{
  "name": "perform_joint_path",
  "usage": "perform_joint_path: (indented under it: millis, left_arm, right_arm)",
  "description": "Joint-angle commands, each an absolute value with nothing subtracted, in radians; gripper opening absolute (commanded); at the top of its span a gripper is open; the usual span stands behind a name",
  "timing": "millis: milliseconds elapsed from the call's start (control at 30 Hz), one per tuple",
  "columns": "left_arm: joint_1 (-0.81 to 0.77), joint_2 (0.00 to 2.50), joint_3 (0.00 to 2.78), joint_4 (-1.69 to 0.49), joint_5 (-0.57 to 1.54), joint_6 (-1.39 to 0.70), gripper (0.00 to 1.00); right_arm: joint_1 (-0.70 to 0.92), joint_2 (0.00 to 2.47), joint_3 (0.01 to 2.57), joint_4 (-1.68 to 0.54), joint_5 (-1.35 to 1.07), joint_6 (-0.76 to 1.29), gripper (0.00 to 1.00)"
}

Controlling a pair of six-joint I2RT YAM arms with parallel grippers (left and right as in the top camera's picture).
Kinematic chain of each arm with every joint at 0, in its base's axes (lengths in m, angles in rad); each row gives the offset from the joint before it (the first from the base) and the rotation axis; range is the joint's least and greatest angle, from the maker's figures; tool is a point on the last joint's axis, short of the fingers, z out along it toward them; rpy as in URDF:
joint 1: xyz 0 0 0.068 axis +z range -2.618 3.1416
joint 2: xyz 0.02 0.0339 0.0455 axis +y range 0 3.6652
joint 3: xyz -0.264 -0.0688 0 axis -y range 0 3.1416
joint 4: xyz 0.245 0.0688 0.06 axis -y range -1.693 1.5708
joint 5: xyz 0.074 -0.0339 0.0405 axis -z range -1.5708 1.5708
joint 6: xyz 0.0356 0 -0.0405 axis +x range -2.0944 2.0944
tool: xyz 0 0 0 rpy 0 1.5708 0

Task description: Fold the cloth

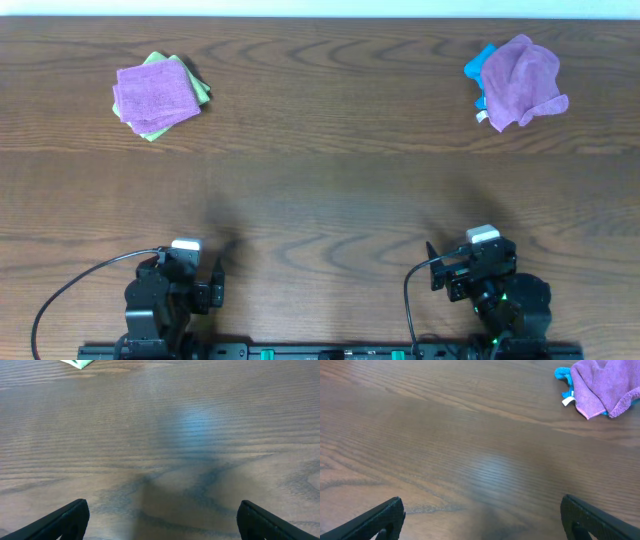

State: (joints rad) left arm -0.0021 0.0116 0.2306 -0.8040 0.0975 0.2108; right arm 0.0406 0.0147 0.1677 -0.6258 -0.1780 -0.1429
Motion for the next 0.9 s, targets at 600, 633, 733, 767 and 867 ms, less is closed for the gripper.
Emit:
perform_joint_path:
  millis: [600,633,733,767,867]
  left_arm:
    - [-0.007,0.004,0.189,-0.84,0.078,0.232,0.96]
    - [-0.007,0.004,0.189,-0.84,0.078,0.232,0.95]
    - [-0.007,0.004,0.189,-0.84,0.078,0.232,0.95]
    - [-0.007,0.004,0.189,-0.84,0.078,0.232,0.96]
    - [-0.007,0.004,0.189,-0.84,0.078,0.232,0.95]
  right_arm:
    - [0.01,0.114,0.265,-0.601,-0.088,-0.023,0.99]
    - [-0.004,0.166,0.31,-0.602,-0.081,-0.023,0.99]
    - [-0.052,0.364,0.475,-0.625,-0.061,-0.023,0.99]
    - [-0.066,0.429,0.53,-0.637,-0.057,-0.023,0.99]
    - [-0.107,0.671,0.735,-0.674,-0.055,-0.014,0.99]
